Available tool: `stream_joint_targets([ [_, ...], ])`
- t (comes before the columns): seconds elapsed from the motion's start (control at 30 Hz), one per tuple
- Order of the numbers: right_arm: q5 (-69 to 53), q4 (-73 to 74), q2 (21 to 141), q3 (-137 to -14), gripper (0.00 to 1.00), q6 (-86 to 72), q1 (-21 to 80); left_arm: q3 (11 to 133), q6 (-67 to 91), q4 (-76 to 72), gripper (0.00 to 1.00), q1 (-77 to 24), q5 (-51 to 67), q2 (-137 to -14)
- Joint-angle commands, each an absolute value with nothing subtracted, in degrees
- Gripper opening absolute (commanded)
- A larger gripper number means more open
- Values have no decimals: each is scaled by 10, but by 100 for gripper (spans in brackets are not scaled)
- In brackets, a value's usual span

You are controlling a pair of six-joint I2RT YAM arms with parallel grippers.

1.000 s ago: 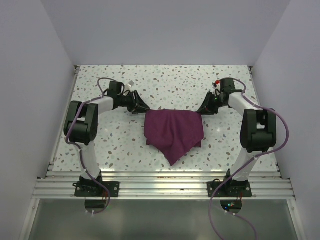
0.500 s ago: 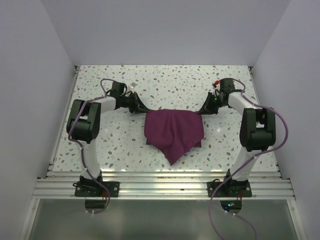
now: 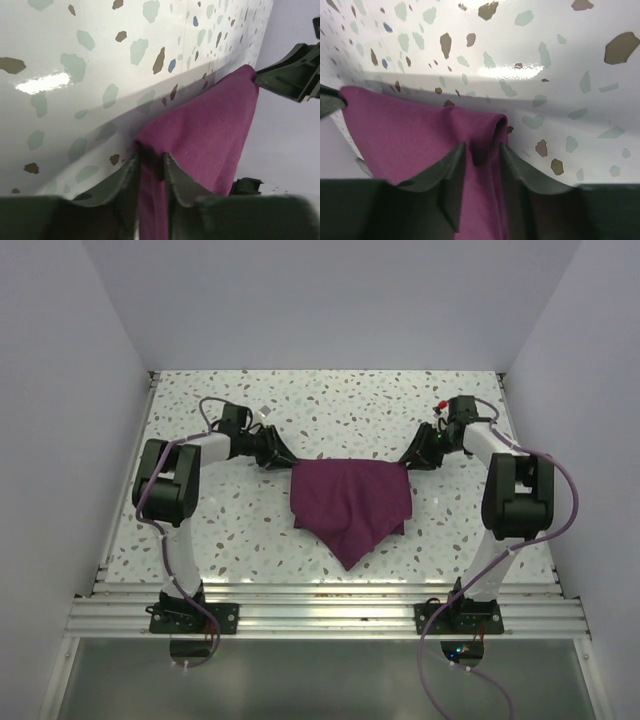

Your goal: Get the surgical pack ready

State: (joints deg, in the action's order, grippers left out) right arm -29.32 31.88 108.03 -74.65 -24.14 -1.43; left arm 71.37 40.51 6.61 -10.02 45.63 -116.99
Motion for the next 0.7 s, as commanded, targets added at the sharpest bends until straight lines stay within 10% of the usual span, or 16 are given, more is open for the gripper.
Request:
stream_joint_targets([
  [0.0,-304,310,1043,-738,43,-242,-30,720,378,90,38,-85,449,-1130],
  [0.17,-310,353,984,-699,57,-232,-29,682,359,104,47,-87,468,-1083],
  [0.67,-316,367,830,-512,51,-200,-11,534,359,62,45,-142,482,-999],
])
